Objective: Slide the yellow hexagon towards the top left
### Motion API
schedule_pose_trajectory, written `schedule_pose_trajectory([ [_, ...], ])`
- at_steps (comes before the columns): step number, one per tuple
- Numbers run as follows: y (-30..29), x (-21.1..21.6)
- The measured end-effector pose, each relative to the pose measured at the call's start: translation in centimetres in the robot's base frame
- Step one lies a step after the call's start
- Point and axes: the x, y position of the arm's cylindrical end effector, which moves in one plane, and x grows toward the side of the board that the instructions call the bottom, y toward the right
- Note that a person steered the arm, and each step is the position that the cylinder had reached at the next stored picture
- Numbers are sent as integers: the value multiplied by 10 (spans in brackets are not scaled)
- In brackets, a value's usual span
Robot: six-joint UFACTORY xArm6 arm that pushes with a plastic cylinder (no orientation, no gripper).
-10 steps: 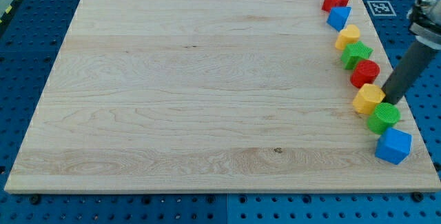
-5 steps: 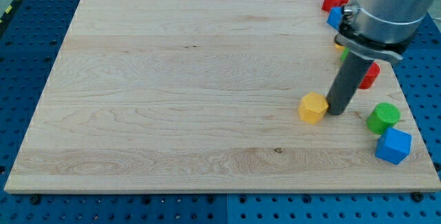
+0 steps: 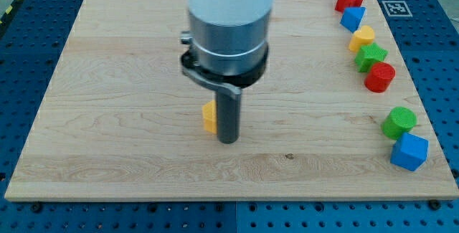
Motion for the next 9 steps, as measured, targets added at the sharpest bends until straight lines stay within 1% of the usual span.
schedule_pose_trajectory([
  [1,-27,-6],
  [2,-43,-32],
  [3,-45,-58],
  [5,-9,-64],
  [6,-10,-99],
  [7,-26,-139],
  [9,-42,-220],
])
